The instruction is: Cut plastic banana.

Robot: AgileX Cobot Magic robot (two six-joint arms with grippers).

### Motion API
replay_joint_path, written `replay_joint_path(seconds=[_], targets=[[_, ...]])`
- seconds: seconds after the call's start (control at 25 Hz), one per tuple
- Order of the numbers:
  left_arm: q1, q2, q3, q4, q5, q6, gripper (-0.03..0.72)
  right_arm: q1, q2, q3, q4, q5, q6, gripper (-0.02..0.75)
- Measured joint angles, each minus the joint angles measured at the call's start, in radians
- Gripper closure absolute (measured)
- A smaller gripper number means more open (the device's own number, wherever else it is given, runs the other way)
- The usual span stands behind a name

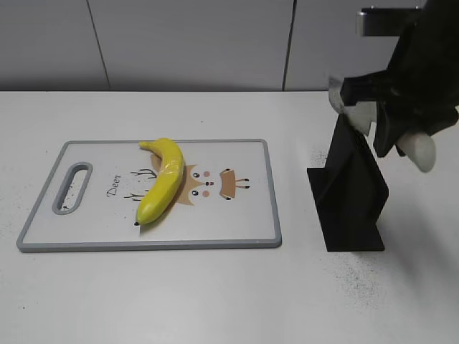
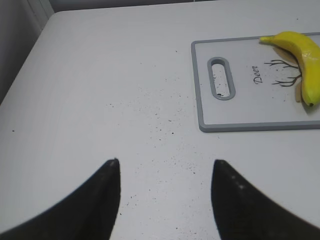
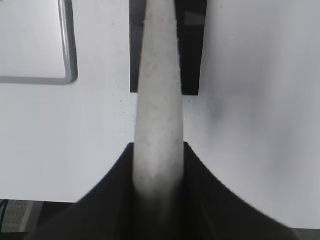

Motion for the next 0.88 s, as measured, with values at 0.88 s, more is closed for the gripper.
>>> replay_joint_path(seconds=[0.88], targets=[[0.0,0.057,-0.038,0.0,-0.096,0.0,0.173,0.001,0.002,-0.238,-0.013,0.003,-0.376,0.578]])
